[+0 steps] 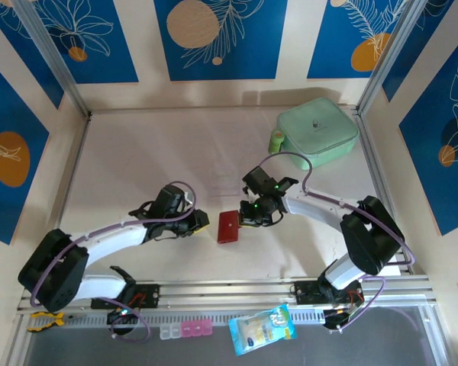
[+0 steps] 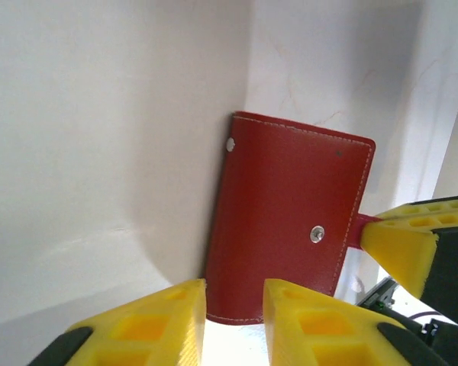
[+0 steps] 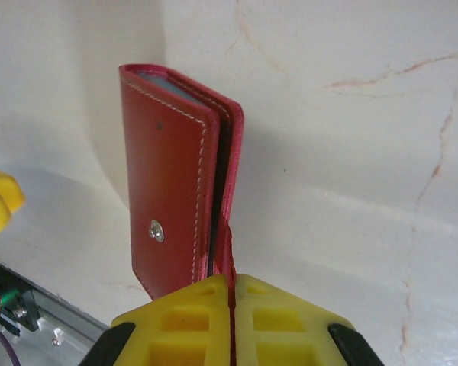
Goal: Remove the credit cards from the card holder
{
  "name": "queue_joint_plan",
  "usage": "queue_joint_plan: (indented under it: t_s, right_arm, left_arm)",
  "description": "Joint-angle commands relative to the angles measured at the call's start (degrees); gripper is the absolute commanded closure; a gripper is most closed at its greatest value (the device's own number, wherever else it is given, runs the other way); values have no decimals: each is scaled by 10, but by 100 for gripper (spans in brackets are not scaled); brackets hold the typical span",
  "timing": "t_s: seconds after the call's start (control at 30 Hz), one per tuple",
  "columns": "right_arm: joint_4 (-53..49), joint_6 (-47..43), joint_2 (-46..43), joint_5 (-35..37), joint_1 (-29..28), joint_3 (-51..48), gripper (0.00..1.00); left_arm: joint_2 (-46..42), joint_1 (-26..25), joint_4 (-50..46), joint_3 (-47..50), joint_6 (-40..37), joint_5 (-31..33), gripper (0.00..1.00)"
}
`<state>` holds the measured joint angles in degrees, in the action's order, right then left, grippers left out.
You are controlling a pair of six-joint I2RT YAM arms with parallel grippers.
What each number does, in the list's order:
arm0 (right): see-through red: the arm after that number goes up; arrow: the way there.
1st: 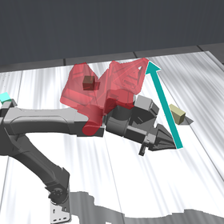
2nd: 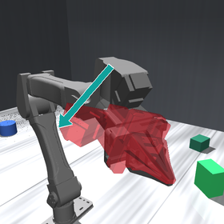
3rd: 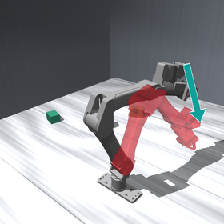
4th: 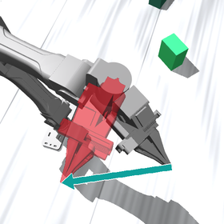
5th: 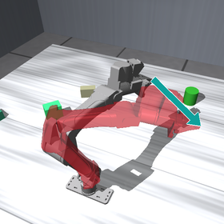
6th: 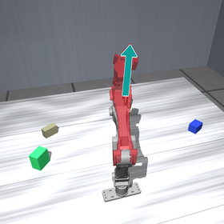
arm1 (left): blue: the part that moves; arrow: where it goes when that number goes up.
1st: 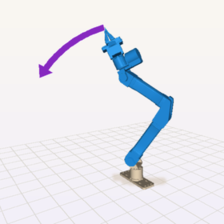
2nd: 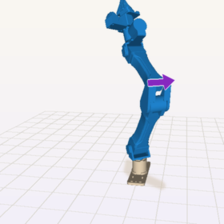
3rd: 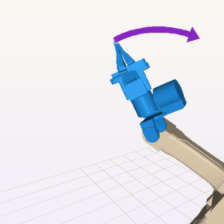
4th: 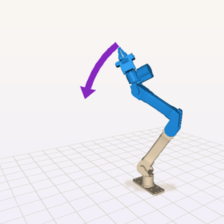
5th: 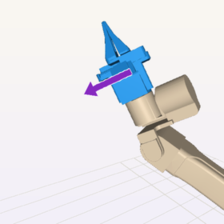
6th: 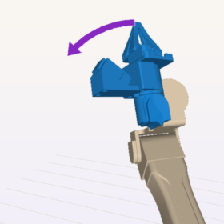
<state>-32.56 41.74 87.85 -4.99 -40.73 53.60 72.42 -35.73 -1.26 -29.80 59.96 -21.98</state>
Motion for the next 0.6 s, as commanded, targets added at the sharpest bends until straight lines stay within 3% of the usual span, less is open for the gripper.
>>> queue_joint_plan:
  t_s: [0.0, 0.3, 0.57]
  right_arm:
    - [-48, -37, -17, -15, -1, 22, 99]
    - [-81, -72, 4, -41, -33, 90, 100]
    - [-93, -70, 56, -30, -83, 151, 100]
  left_arm:
    - [-28, 13, -40, -16, -24, 21, 69]
    - [-105, 42, -105, -9, -51, 40, 61]
    - [-98, 45, -108, -6, -67, 1, 57]
